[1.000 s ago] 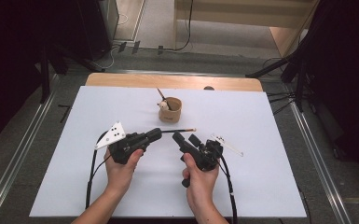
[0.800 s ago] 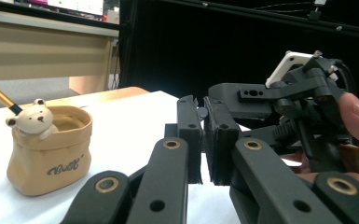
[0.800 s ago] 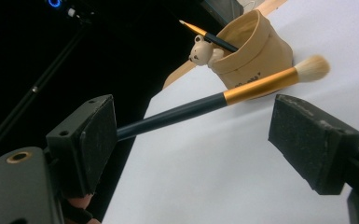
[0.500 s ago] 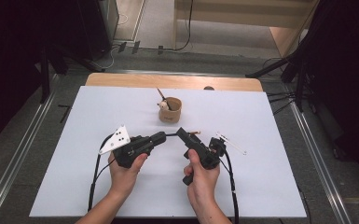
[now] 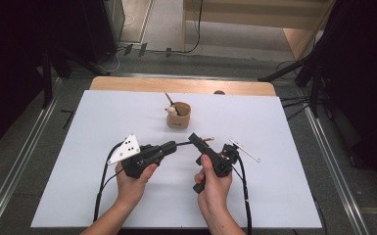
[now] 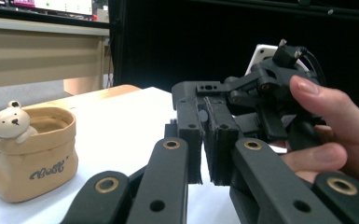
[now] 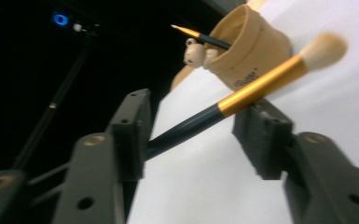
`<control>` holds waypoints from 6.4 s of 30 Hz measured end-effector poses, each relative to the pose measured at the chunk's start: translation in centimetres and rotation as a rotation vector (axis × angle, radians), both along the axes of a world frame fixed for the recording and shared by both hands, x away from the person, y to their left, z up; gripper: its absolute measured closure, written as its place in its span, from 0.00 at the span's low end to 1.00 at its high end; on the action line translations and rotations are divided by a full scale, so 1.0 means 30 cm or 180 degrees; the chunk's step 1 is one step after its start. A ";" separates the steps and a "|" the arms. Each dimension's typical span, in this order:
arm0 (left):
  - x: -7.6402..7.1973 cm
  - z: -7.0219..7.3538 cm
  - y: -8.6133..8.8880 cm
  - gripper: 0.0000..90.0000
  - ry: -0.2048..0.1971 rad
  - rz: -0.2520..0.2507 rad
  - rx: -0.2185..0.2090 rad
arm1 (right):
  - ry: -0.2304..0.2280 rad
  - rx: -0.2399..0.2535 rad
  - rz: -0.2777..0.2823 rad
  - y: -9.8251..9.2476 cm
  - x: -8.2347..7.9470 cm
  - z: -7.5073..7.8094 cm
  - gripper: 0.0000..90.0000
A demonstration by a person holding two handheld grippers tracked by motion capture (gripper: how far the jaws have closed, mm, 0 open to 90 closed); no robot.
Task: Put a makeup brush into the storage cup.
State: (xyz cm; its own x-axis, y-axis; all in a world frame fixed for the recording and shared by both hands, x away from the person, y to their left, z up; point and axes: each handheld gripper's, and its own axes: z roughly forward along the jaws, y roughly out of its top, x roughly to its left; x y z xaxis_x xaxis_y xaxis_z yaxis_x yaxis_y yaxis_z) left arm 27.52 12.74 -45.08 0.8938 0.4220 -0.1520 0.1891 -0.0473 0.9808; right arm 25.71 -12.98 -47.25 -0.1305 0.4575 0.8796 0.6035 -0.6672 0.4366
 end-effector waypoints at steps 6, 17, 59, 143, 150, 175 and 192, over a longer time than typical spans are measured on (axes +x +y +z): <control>0.009 -0.034 -0.015 0.46 0.0194 0.0002 0.0294 | -0.0357 0.0122 0.0086 -0.044 -0.004 0.004 0.94; 0.013 -0.046 0.037 0.00 0.0264 0.0146 0.0446 | -0.1124 -0.1275 -0.0023 -0.022 -0.025 0.080 0.94; -0.054 -0.064 0.451 0.00 0.0174 0.0823 0.0389 | -0.1530 -0.2201 0.0002 0.020 0.152 0.118 0.94; -0.128 -0.108 0.603 0.00 0.0155 0.0974 0.0520 | -0.1241 -0.2683 0.0216 0.109 0.498 -0.015 0.51; -0.126 -0.110 0.599 0.00 0.0169 0.0972 0.0533 | -0.1245 -0.2706 0.0169 0.090 0.453 0.021 0.29; -0.121 -0.109 0.587 0.00 0.0163 0.0971 0.0547 | -0.1369 -0.2922 0.0250 -0.122 0.198 0.019 0.05; -0.120 -0.106 0.584 0.00 0.0180 0.0979 0.0506 | -0.1374 -0.2871 0.0263 -0.276 0.074 -0.016 0.00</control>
State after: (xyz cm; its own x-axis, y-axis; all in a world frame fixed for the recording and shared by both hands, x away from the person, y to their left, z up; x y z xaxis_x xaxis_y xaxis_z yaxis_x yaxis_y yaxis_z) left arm 23.93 30.27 -48.27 0.7131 0.6926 -0.1084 0.2720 -0.1309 0.9534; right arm 27.92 -21.25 -47.75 -0.4182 0.9050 0.0784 0.3036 0.0579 0.9510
